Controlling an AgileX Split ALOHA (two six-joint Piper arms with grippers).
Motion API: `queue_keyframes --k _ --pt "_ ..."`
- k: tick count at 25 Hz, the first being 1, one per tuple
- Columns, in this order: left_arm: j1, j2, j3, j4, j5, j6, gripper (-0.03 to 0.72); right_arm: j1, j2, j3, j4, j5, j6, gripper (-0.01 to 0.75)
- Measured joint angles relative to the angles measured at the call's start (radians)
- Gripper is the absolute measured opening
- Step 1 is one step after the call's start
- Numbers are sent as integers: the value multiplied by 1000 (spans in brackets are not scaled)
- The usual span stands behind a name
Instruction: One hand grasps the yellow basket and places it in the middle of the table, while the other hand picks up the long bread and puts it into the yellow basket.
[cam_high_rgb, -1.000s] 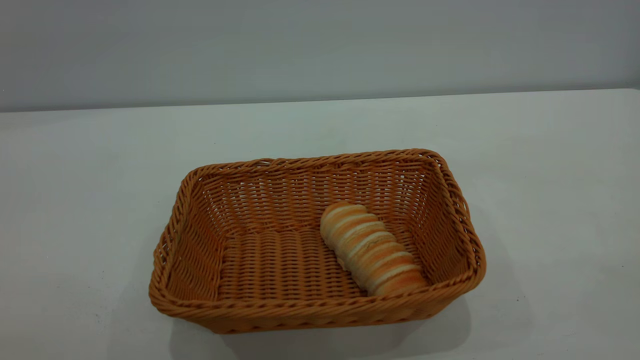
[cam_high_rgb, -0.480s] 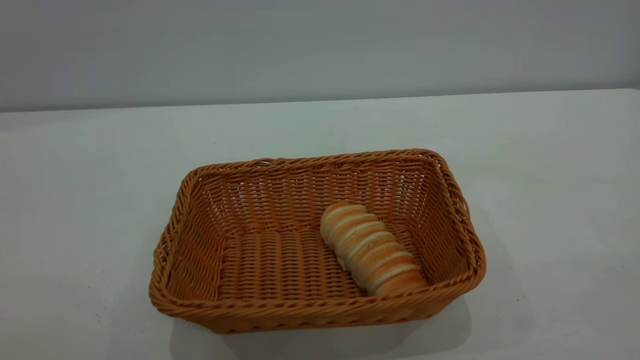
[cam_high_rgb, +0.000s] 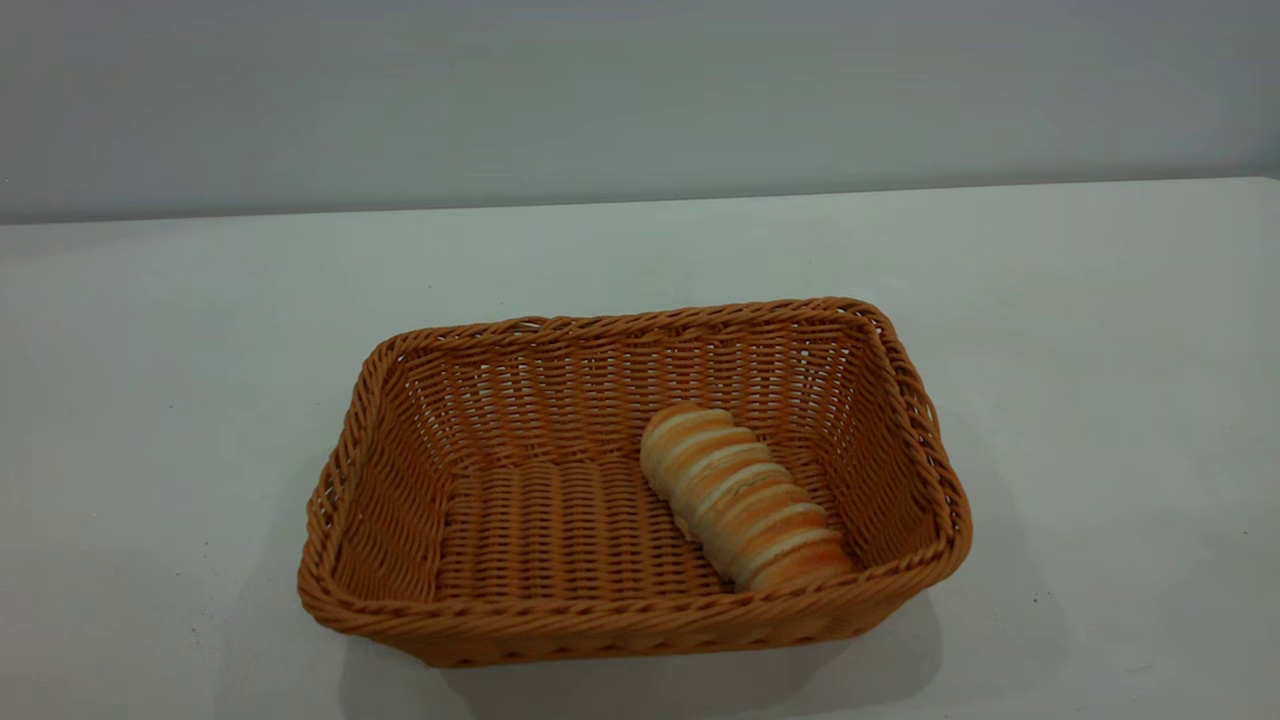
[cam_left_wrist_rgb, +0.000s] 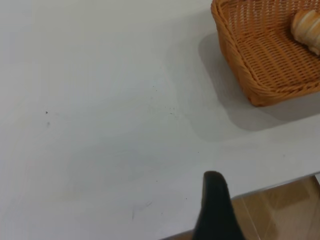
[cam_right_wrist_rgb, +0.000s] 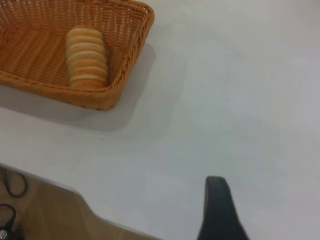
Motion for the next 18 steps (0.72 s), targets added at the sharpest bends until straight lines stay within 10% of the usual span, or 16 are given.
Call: queue_keyframes --k 18 --pt "291 0 0 -1 0 0 571 -391 0 0 -1 -1 0 533"
